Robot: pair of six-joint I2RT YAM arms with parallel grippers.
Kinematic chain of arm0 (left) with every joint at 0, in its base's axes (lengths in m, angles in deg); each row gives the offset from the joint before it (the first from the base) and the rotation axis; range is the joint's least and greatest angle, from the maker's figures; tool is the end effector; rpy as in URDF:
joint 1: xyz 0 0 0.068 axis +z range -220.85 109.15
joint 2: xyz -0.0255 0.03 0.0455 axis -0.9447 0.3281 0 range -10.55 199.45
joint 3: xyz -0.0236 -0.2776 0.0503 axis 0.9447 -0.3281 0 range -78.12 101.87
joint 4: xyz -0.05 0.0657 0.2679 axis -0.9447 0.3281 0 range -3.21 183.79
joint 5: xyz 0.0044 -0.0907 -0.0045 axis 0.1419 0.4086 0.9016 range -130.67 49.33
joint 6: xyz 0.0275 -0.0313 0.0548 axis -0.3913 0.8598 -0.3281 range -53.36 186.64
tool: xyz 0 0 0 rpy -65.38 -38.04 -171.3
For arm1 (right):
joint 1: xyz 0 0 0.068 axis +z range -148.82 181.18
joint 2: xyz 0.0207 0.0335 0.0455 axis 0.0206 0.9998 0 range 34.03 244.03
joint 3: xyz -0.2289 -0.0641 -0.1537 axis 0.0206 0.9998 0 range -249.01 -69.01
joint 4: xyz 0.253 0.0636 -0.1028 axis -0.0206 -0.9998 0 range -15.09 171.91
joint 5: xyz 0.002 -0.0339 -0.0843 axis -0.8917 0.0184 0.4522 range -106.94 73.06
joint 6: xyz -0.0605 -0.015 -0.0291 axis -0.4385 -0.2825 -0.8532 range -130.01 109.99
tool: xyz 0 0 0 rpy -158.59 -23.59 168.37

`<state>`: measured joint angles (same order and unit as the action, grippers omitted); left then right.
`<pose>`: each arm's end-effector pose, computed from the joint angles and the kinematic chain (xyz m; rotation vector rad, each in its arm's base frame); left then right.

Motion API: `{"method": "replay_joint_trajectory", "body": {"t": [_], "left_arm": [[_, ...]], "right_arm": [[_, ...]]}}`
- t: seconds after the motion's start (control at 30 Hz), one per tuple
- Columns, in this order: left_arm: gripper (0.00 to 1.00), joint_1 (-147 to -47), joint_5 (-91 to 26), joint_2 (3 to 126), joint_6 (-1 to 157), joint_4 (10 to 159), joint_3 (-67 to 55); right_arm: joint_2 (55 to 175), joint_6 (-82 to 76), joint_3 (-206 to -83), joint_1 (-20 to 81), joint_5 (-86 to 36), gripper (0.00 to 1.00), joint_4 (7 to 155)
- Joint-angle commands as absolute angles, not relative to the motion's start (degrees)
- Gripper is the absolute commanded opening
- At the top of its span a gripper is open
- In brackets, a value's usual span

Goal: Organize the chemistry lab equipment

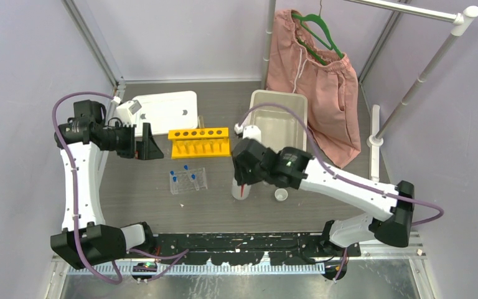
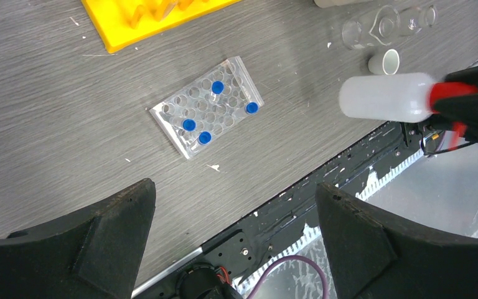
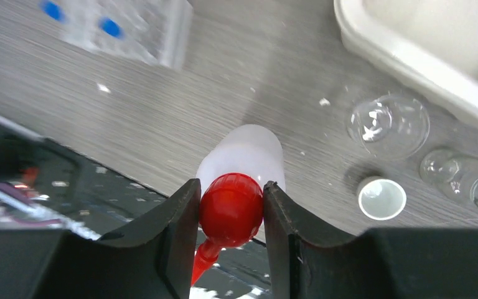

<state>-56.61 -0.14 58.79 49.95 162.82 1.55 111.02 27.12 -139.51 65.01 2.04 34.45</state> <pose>0.2231 0.0193 0.3710 0.2482 2.4533 -0.7335 0.1498 0.2638 0.3084 -0.4398 2.4352 0.3574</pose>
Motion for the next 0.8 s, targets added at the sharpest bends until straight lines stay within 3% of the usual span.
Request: {"method": "replay_joint_trajectory", "body": {"t": [0.0,0.23,0.57,0.77], "left_arm": [[1.00,-56.6,0.8,56.9,49.9,162.4,2.8],[1.00,-56.7,0.2,55.7,48.3,163.5,3.1],[1.00,-56.7,0.7,55.6,48.3,163.8,3.5],[1.00,-56.7,0.2,55.5,47.8,163.6,2.4]], "right_arm": [[107.1,25.2,-154.4,60.8,-2.7,0.02,30.1],[107.6,22.0,-165.3,48.4,-6.4,0.01,25.5],[112.0,20.3,-164.8,33.3,-3.7,0.01,34.0],[122.8,22.5,-163.8,24.8,-11.2,0.01,37.9]]}}
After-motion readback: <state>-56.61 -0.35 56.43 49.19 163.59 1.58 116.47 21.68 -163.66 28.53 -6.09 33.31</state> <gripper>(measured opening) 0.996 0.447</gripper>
